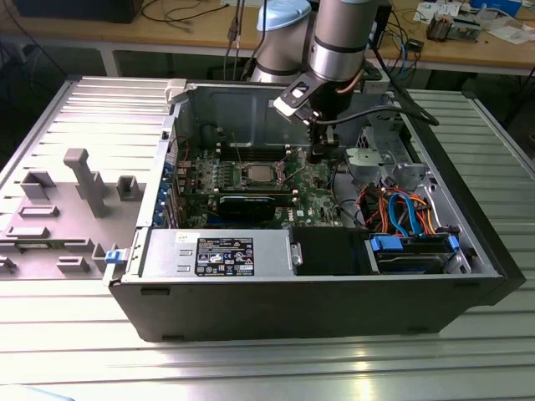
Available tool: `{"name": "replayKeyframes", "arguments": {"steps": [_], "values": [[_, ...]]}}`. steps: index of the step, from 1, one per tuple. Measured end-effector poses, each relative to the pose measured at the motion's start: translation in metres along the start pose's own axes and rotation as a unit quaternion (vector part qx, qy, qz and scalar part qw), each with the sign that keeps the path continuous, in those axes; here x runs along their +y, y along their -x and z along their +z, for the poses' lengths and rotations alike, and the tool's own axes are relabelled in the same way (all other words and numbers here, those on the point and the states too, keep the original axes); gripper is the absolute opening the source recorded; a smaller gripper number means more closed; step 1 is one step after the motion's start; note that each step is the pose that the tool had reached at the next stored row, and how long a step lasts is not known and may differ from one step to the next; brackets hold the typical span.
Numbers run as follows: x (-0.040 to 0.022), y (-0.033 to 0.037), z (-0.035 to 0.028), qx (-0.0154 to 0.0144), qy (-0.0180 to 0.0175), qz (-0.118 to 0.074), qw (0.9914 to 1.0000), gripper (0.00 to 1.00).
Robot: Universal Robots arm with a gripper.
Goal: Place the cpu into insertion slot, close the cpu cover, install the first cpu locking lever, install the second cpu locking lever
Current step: 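Close the cpu cover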
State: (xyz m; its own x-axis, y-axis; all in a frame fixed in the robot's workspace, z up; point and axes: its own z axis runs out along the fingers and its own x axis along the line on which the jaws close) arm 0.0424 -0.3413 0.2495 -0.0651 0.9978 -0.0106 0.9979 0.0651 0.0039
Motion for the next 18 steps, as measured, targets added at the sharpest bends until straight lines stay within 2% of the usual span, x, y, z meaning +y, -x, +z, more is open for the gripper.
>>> {"name": "replayKeyframes", "arguments": {"steps": [5, 18], "values": [[-0.0066, -0.0004, 0.0000, 0.0000, 0.0003, 0.000, 1.00000, 0.11], [-0.0138, -0.0009, 0.0000, 0.0000, 0.0003, 0.000, 1.00000, 0.11]]}}
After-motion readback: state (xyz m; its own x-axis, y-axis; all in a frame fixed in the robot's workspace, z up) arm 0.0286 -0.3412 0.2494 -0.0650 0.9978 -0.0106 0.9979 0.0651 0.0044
